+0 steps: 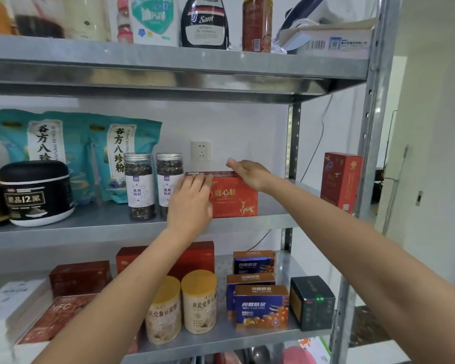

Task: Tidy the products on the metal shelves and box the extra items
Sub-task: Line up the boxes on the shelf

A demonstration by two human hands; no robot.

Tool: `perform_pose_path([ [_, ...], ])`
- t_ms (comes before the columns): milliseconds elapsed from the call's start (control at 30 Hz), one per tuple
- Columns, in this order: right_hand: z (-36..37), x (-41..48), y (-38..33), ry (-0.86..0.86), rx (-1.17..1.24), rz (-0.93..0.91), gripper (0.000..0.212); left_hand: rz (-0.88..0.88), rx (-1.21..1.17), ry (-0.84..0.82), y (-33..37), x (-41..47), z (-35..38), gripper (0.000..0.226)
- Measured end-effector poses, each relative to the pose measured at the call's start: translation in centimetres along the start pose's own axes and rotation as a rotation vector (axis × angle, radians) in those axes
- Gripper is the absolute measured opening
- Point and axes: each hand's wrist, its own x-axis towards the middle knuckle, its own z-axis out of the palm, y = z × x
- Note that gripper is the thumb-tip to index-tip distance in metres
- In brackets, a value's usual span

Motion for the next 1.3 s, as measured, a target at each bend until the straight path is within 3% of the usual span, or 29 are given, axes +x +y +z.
perform_pose_path([
  [67,-0.8,-0.6,1.1,0.229,0.096,-0.048,0.059,0.011,0.005,0.005,0.0,0.0,0.1,0.054],
  [100,-1.6,-0.8,1.9,0.374,0.026,-0.069,0.053,0.015,0.008,0.012,0.0,0.0,0.1,0.053],
  [200,-4.8,-1.8,5.1,0.666,-0.533,0.002,0.035,0.014,0.015,0.022,0.2,0.1,0.0,0.051],
  [267,-6.7,-2.8,7.0,0.687,-0.834,0.137,0.037,0.016,0.024,0.031,0.2,0.1,0.1,0.050],
  [367,-8.6,-4.7,9.0,0.594,-1.061,0.378,0.045,0.021,0.046,0.052,0.4,0.2,0.4,0.055],
  [467,-8.9,-6.1,10.0,0.500,-1.108,0.564,0.048,0.032,0.076,0.062,0.5,0.1,0.9,0.062],
  [567,-8.5,-6.7,10.1,0.492,-1.089,0.585,0.054,0.034,0.103,0.061,0.4,0.0,1.4,0.065],
  [667,-8.7,-6.6,9.5,0.475,-0.901,0.593,0.052,0.026,0.107,0.067,0.5,0.0,1.6,0.064],
  [800,-9.5,-6.8,10.1,0.567,-0.415,0.532,0.039,0.036,0.098,0.071,0.5,0.0,1.8,0.066],
  [1067,-10.3,-7.4,11.4,0.748,0.067,0.415,0.038,-0.012,0.084,0.013,0.8,-0.7,2.4,0.074],
  [1167,-10.5,-7.4,10.8,0.737,0.433,0.426,0.039,-0.050,0.054,0.016,1.2,-0.6,2.5,0.074],
  [1300,-10.5,-8.0,10.0,0.621,0.864,0.573,0.028,-0.085,-0.023,0.029,1.6,-0.9,2.7,0.078],
])
